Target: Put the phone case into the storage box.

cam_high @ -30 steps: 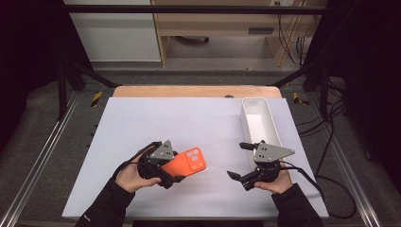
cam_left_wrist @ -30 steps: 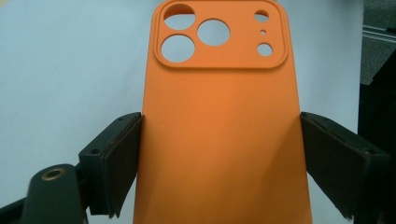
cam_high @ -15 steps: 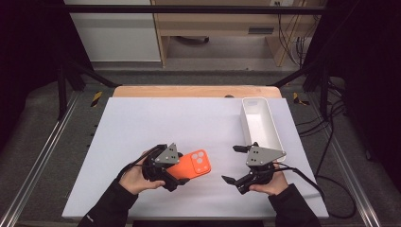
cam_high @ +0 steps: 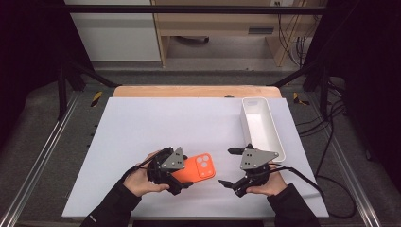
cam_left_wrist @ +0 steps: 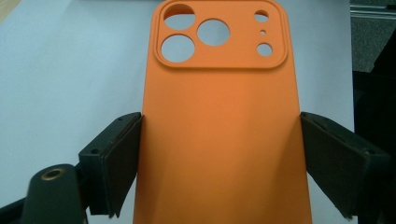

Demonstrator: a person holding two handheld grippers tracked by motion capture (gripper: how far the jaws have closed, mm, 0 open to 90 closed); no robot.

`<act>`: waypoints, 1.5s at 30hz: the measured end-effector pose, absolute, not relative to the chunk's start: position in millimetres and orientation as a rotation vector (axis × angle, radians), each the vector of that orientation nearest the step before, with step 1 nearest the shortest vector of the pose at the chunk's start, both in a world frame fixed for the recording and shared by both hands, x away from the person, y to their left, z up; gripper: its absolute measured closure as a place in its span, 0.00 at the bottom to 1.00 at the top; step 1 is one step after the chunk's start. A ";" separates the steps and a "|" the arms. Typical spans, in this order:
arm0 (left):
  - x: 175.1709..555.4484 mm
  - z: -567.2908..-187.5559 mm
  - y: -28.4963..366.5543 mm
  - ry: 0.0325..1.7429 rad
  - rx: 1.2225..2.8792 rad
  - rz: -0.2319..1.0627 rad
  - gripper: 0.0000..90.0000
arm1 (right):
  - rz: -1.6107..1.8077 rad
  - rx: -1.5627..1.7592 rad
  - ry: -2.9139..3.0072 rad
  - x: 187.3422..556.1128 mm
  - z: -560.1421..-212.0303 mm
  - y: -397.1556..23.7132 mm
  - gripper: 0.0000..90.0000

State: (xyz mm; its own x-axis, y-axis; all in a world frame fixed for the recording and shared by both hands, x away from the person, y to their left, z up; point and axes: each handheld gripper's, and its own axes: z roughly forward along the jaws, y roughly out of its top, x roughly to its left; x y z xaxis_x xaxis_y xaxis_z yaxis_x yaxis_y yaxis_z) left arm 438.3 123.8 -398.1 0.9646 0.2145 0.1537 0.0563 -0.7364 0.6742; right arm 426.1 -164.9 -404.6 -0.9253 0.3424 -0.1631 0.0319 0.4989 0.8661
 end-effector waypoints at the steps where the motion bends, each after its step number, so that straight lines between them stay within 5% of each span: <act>1: 437.9 -397.9 123.6 0.186 2.387 0.285 0.17 | 1.402 0.309 2.429 425.7 -403.9 -164.6 0.03; 45: 430.2 -378.9 109.0 0.014 2.319 0.311 0.17 | 1.279 0.052 2.479 420.6 -385.3 -148.1 0.05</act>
State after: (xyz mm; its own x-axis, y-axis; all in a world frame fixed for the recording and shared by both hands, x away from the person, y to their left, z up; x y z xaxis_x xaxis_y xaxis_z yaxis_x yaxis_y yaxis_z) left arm 430.2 109.0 -378.9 0.9701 0.1057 0.2187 -0.0851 -0.6952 0.7137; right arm 420.6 -148.1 -385.3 -0.9381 0.1903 -0.2894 -0.1255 0.5921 0.7960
